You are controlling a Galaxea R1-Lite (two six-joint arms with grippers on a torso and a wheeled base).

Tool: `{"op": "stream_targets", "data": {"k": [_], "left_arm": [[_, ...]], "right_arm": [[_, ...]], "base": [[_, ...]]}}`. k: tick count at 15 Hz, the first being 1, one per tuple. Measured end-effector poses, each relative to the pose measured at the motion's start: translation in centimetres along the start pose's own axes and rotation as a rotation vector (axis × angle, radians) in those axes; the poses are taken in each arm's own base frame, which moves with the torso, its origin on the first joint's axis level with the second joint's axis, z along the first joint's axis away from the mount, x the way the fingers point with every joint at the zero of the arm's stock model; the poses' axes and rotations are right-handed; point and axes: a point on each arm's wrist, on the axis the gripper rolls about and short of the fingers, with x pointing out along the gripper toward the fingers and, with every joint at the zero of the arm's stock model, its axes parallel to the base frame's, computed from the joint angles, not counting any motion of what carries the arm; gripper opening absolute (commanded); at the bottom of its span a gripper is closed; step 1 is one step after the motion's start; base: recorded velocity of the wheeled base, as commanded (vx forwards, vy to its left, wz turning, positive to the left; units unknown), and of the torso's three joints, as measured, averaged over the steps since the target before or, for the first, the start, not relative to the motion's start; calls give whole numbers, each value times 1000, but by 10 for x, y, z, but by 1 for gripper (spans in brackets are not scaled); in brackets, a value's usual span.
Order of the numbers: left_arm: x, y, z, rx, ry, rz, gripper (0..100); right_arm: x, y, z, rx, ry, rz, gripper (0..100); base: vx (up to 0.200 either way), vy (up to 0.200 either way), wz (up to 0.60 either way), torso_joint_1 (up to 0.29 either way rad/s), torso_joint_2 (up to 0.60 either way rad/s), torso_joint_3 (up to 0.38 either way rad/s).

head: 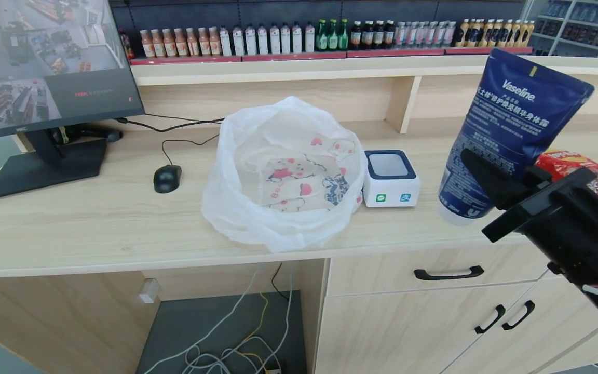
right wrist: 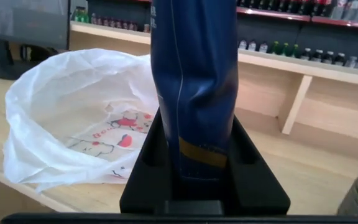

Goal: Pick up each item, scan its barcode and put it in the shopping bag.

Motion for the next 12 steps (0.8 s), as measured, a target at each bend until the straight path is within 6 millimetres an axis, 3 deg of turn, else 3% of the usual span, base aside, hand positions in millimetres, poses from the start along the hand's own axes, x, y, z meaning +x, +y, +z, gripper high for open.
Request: {"op": "stream_targets", "data": {"k": [2,4,7,9,12], "left_arm": [[0,0,0,0,0,-1,100],[0,0,0,0,0,-1,100],[0,0,0,0,0,-1,100],[0,0,0,0,0,-1,100],[0,0,0,0,0,-1,100]], "right_arm": [[8,1,0,-40,-28,58,0],[22,-1,8,-145,-136,221,0],[43,-22,6,-302,-199,351,0],[60,-34,9,-384,-238,331,0],[78,-35,13,-503,-263,207,0]], "base": [[0,0,0,0,0,0],[0,0,0,0,0,0],[0,0,0,0,0,0],[0,0,0,0,0,0],[0,0,0,0,0,0]]}}
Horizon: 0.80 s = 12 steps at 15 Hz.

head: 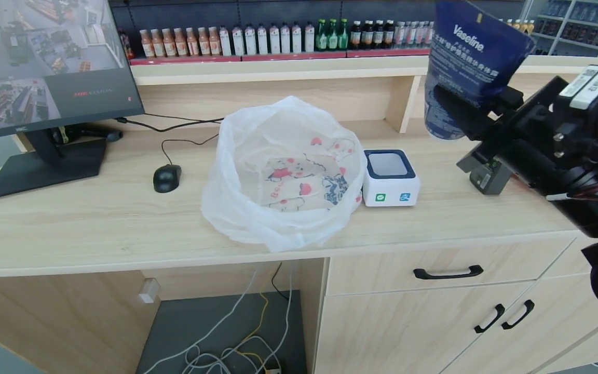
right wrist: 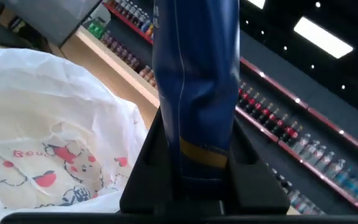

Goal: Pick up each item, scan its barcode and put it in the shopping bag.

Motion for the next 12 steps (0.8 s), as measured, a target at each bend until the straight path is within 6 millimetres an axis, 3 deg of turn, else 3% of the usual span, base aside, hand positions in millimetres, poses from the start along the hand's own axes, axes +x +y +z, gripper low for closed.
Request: {"op": "stream_targets", "data": {"k": [4,8,12], "left_arm": [[0,0,0,0,0,1,100],[0,0,0,0,0,0,100],[0,0,0,0,0,0,100]], "right_arm": [[14,14,-28,-171,-88,149,0],[11,4,-66,-303,-121,238,0],[14,-2,-84,-365,-161,277,0]], "base": [[0,0,0,0,0,0],[0,0,0,0,0,0],[0,0,0,0,0,0]]}}
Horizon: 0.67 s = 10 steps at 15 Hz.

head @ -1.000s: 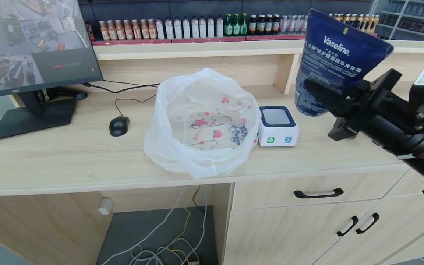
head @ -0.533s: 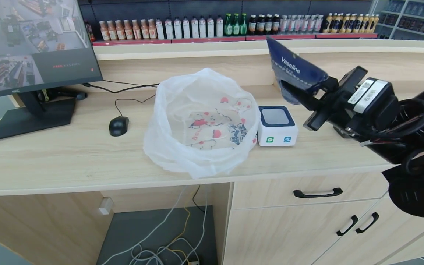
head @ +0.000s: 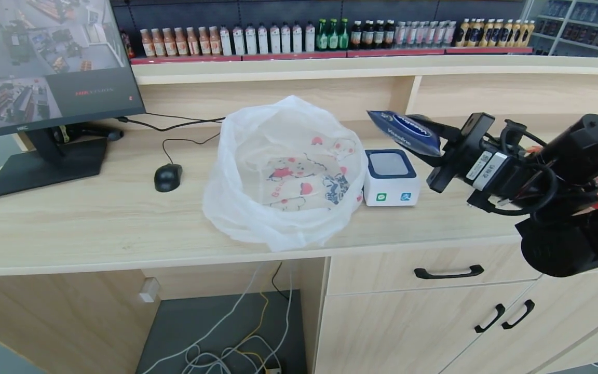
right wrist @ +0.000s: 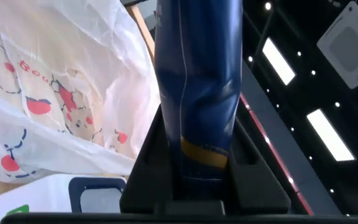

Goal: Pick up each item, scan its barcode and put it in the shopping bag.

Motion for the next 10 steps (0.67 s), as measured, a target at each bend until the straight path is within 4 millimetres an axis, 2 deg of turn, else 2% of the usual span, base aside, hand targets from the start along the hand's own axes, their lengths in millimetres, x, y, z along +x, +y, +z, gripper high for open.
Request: {"op": "stream_targets", "data": {"k": [5,10], "left_arm": [[0,0,0,0,0,0,100],[0,0,0,0,0,0,100]], "right_arm": [[6,-1,-20,-30,-12,-5,0],[8,13,-35,-10,-1,11,0]], "base": [[0,0,0,0,0,0],[0,0,0,0,0,0]]}}
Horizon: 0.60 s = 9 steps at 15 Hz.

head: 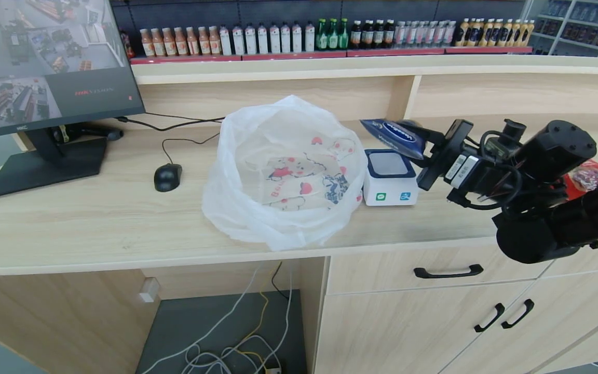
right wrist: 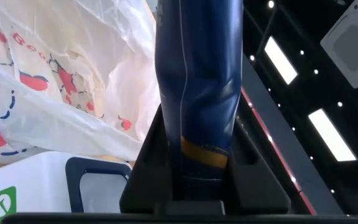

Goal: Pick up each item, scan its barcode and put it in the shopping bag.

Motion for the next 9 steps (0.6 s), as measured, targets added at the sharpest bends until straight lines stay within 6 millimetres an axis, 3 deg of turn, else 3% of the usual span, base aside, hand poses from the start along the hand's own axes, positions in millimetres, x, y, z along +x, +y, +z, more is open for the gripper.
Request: {"op": "stream_targets", "data": {"k": [9], "left_arm": [[0,0,0,0,0,0,100]], "right_arm": [[-4,15,-15,27,24,22,0]], "base": [[0,0,0,0,0,0]]}}
